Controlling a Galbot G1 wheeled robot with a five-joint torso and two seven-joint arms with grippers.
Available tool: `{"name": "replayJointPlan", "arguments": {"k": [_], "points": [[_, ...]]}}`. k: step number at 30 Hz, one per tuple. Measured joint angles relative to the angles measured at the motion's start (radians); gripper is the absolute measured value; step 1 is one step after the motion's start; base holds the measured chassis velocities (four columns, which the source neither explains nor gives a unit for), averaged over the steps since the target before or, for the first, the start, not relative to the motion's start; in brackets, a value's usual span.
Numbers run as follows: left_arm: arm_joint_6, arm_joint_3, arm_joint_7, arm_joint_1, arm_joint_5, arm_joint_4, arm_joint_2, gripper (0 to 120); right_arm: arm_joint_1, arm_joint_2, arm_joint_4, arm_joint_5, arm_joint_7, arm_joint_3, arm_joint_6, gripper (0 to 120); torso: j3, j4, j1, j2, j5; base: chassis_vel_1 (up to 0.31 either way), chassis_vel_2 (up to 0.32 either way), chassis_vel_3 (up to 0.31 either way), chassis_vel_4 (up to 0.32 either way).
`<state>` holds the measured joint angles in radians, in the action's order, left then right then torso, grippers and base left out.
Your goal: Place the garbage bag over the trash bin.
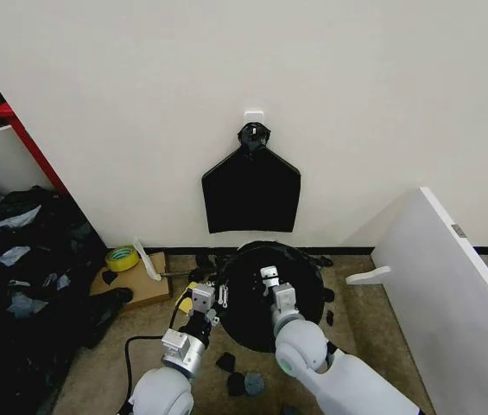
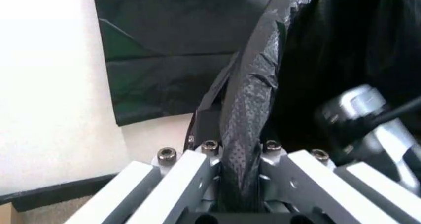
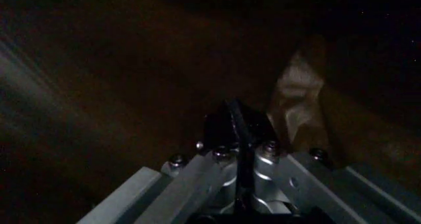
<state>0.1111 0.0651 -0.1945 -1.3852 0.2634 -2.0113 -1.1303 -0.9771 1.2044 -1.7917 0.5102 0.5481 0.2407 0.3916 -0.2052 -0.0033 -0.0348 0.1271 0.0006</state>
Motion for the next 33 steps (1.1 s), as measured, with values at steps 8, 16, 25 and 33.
{"name": "replayJointPlan", "arguments": {"k": [8,16,25,33], "points": [[0.000,-0.003,0.002,-0.022,-0.009,-0.021,0.000,1,0.004,0.008,0.028,-0.004,0.033,0.000,0.044,0,0.000,0.0000,0.000,0.000,0.0001,0.000,0.000,0.000,0.000],[0.002,0.018,0.002,-0.017,-0.004,-0.014,0.000,1,-0.044,-0.053,-0.097,-0.031,-0.019,0.017,-0.039,0,0.000,0.0001,0.000,0.000,0.0002,0.000,0.000,0.000,0.000],[-0.012,0.045,-0.005,-0.006,0.037,0.002,-0.012,1,-0.131,-0.149,-0.213,-0.176,-0.166,0.025,-0.204,27,0.000,0.0000,0.000,0.000,0.0002,0.000,0.000,0.000,0.000],[-0.123,0.088,-0.080,-0.018,0.196,-0.035,-0.048,1,-0.206,-0.217,-0.277,-0.367,-0.397,-0.070,-0.540,57,0.000,-0.0002,0.000,0.000,0.0000,0.000,0.000,0.000,0.000]]}}
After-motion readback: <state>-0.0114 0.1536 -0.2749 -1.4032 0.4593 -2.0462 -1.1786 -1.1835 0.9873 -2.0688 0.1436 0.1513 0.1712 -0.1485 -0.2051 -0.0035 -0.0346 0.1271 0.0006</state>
